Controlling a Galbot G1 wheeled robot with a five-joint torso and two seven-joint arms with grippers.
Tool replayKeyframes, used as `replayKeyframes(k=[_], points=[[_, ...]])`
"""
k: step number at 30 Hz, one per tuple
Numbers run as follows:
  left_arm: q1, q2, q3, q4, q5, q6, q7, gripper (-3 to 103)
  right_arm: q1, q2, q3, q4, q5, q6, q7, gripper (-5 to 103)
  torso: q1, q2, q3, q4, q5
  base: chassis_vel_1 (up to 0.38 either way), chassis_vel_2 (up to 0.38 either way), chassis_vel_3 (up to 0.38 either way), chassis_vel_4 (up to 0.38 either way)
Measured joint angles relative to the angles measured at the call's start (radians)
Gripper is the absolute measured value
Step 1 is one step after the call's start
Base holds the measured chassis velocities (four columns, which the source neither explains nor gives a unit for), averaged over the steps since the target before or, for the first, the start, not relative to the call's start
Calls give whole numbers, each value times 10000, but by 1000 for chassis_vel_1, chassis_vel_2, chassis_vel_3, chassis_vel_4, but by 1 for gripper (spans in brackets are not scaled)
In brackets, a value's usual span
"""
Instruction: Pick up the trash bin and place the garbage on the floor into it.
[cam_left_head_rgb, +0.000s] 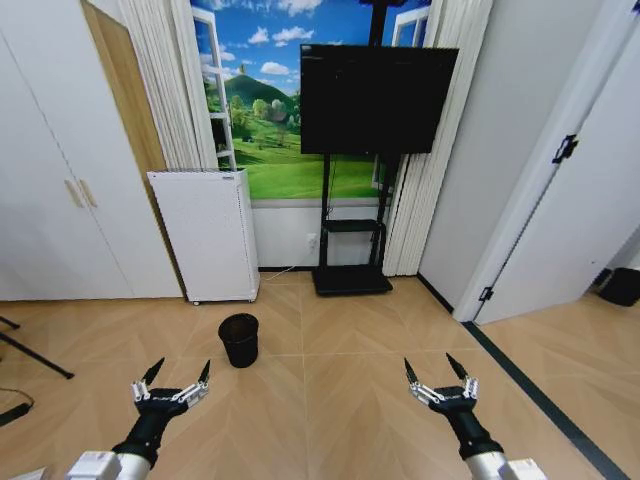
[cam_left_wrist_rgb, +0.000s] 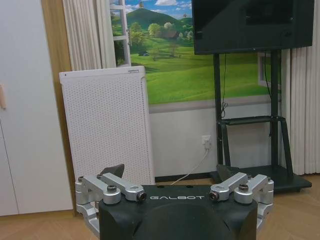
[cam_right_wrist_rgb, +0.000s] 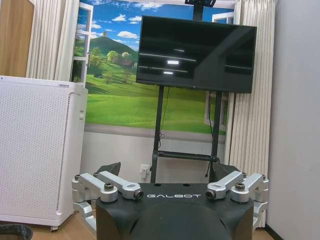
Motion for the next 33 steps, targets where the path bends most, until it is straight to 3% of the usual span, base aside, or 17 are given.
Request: replayKeyframes(k=[9,33], points=[[1,0,0,0,0,0,0,100,-2,0,0,0,0,0,0,100,-4,2,-2,0,1,127,-132,-126,122],[0,0,0,0,0,0,0,100,-1,0,0,0,0,0,0,100,1,0,1,0,2,1,-1,-2,0]])
